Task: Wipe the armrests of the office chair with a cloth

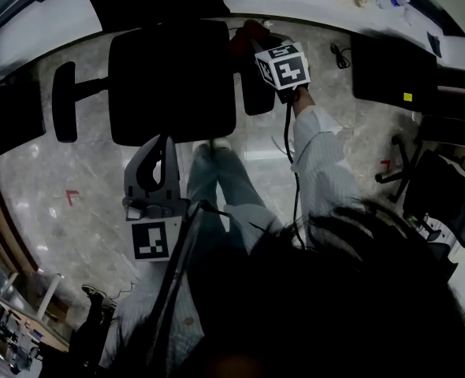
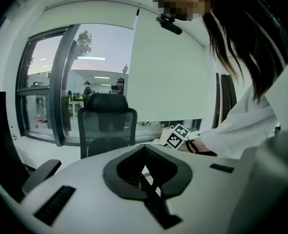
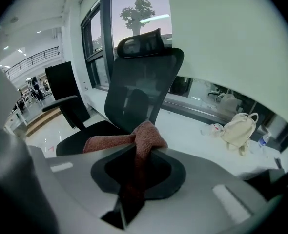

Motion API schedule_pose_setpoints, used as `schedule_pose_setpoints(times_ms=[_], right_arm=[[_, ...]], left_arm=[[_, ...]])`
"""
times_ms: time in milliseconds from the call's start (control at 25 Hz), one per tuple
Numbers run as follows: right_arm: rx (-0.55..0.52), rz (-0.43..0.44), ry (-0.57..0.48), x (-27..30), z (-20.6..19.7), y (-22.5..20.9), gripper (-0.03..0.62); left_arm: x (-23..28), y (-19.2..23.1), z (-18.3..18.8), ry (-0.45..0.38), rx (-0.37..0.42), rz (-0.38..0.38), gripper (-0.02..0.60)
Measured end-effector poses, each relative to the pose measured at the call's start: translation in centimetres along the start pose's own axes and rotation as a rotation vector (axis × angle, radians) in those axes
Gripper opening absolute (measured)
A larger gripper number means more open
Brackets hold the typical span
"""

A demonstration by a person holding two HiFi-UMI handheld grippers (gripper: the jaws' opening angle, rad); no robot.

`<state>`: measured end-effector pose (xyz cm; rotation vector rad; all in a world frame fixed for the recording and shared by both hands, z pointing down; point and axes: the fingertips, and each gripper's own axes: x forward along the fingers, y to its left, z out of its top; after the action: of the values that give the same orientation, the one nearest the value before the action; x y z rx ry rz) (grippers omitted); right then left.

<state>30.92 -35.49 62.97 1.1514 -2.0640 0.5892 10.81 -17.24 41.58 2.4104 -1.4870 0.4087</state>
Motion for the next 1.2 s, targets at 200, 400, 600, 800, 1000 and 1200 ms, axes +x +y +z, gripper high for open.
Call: schedule_pose_setpoints(times_ms=[200, 400, 600, 800, 1000, 1200], right_arm=[[0.025, -0.048, 0.028, 2.8, 2.2, -1.6, 0.040], [0.114, 0.010, 0.039, 0.7, 0.1, 0.3, 0.034], [0.147, 0.112, 0.045, -5.1, -5.0, 5.2, 0.034], [0.159, 0.163, 0.023, -10.7, -9.8, 9.6, 0.034], [0.131, 0.149, -0.011, -11.8, -10.5, 9.6, 0.035], [0.084, 0.092, -0.027, -7.5, -6.9, 5.6, 0.037]], left_arm=[[-0.3, 1.5, 0.1, -0.004, 0.000, 0.023, 0.003], [-0.4, 1.8, 0.2, -0.013, 0.000, 0.019, 0.004], [0.2, 0.8, 1.1, -0.043, 0.015, -0.011, 0.003], [0.7, -0.8, 1.9, -0.063, 0.026, -0.044, 0.003], [1.1, -2.2, 2.1, -0.061, 0.042, -0.063, 0.003], [1.3, -1.3, 2.5, -0.066, 0.053, -0.044, 0.003]])
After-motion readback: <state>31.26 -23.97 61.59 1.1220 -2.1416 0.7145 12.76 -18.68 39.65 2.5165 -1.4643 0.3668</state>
